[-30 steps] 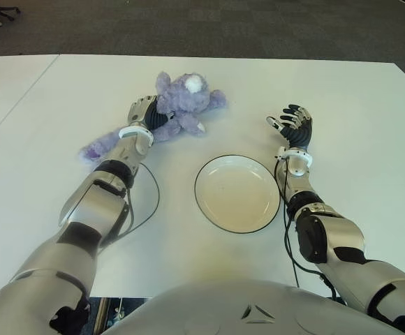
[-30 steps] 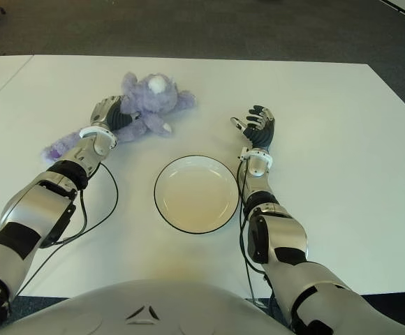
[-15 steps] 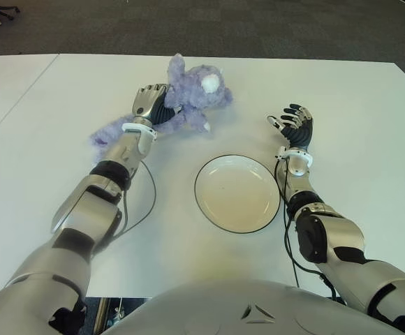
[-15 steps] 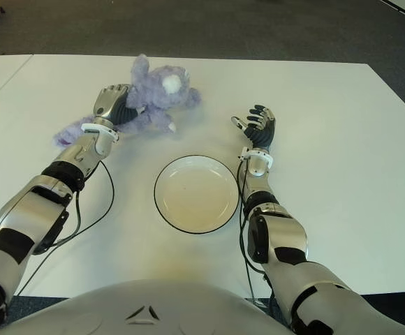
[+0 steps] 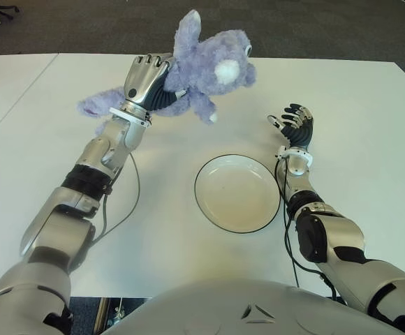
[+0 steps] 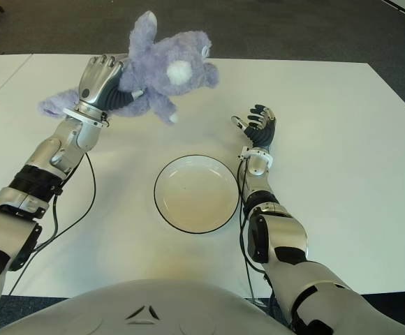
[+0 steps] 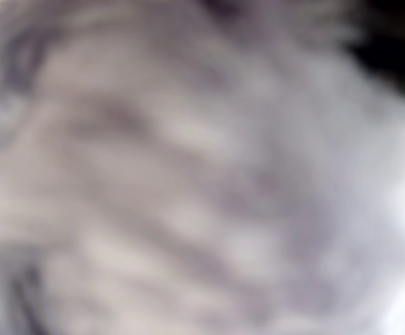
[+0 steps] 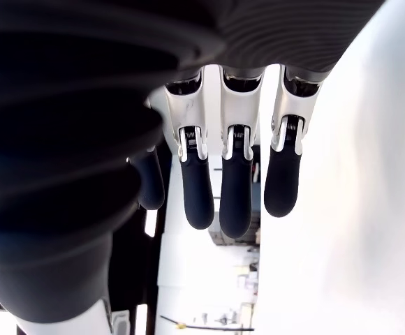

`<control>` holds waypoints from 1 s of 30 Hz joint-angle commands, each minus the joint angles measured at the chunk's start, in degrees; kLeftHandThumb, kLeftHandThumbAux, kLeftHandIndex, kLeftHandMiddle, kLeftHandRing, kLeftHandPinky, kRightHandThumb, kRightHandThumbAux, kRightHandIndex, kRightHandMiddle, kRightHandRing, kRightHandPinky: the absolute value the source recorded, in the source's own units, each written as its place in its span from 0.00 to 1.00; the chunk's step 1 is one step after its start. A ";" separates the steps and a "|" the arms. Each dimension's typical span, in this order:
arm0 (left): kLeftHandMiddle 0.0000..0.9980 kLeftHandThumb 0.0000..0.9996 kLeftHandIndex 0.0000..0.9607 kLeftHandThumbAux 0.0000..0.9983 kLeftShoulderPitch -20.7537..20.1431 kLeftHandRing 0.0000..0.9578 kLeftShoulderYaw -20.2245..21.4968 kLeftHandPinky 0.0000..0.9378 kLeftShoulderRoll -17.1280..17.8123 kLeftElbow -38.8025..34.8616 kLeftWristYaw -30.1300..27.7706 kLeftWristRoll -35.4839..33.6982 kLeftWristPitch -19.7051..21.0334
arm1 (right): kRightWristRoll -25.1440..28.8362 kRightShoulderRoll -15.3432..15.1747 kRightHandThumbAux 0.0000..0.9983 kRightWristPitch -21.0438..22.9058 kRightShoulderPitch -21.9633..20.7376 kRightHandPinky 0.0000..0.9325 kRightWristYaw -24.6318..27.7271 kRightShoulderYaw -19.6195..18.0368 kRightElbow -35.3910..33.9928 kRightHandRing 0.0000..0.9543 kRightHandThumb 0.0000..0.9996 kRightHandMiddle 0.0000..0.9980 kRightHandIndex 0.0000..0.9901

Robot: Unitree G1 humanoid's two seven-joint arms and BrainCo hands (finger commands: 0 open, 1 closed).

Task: Put the doll into the plate.

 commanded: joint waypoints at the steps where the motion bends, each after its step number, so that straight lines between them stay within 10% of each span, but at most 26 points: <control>1: 0.97 0.74 0.46 0.69 5.83 0.95 3.47 0.93 2.61 -13.20 -3.83 2.09 1.05 | -0.53 3.50 0.87 3.99 13.33 0.41 0.21 0.87 7.72 0.40 0.00 0.34 0.29; 30: 0.83 0.75 0.46 0.69 15.29 0.88 7.81 0.89 4.79 -26.04 -17.60 -6.37 -6.12 | -0.55 3.71 0.87 4.39 13.19 0.34 0.13 1.29 7.74 0.38 0.00 0.35 0.30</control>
